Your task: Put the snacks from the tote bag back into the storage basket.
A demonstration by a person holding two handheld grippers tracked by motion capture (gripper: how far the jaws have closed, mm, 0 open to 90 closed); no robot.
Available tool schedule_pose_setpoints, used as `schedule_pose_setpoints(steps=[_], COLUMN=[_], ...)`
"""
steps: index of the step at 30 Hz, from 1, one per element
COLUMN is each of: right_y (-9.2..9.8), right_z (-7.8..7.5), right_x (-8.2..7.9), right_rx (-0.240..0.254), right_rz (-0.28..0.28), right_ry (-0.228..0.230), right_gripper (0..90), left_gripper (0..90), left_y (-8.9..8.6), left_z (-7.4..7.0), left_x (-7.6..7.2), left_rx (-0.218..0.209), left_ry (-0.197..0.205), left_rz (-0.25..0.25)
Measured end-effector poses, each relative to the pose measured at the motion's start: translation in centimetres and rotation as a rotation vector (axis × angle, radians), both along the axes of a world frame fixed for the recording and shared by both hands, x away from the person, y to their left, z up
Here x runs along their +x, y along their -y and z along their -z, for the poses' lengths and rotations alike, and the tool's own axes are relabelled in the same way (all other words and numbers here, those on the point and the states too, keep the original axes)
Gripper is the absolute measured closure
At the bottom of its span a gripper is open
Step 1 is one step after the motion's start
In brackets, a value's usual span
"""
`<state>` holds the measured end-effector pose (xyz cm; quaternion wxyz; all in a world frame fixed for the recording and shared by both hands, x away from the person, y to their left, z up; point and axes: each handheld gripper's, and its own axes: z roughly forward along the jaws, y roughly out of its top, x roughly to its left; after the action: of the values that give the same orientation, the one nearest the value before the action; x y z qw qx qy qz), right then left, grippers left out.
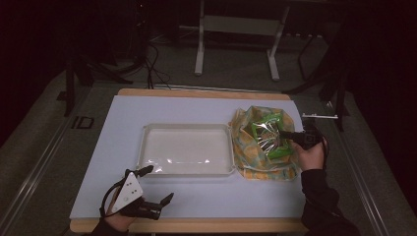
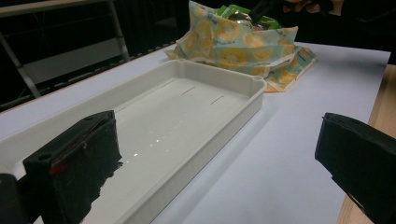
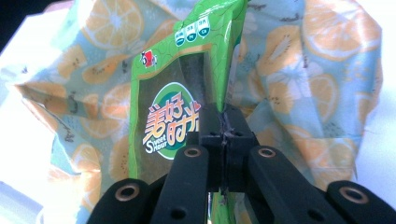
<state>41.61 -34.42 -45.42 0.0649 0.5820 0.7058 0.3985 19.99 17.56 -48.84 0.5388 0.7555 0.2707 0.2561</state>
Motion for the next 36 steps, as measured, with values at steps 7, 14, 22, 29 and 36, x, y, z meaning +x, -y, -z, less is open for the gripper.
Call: schedule_pose_setpoints(steps=[7,14,22,29,36], right_y=[1.1,2.5,3.8,4.7,5.0], right_z=[-0.4,-0.9,-1.7,-2.1,-2.7], right_x=[-0.5,-1.1,-2.2,-3.0,-3.7], right_rx=[-0.004,0.010,0.025,0.047,0.053], right_rz=[0.021,0.053,0.098,0.125,0.138], right_ry=[0.011,0.019,0.045,0.058,0.072], right_gripper=[88.9,88.8,88.7,88.7,88.7], left_gripper=[0.4,0.4,0.4,0.3,0.3], left_y=[0.0,0.0,0.0,0.1,0.1], left_z=[0.0,0.0,0.0,0.0,0.0], left_x=[0.0,0.0,0.0,0.0,0.0], left_rx=[0.000,-0.004,-0.005,0.004,0.005], left_ry=[0.001,0.000,0.008,0.011,0.010], left_rz=[0.000,0.001,0.002,0.002,0.002])
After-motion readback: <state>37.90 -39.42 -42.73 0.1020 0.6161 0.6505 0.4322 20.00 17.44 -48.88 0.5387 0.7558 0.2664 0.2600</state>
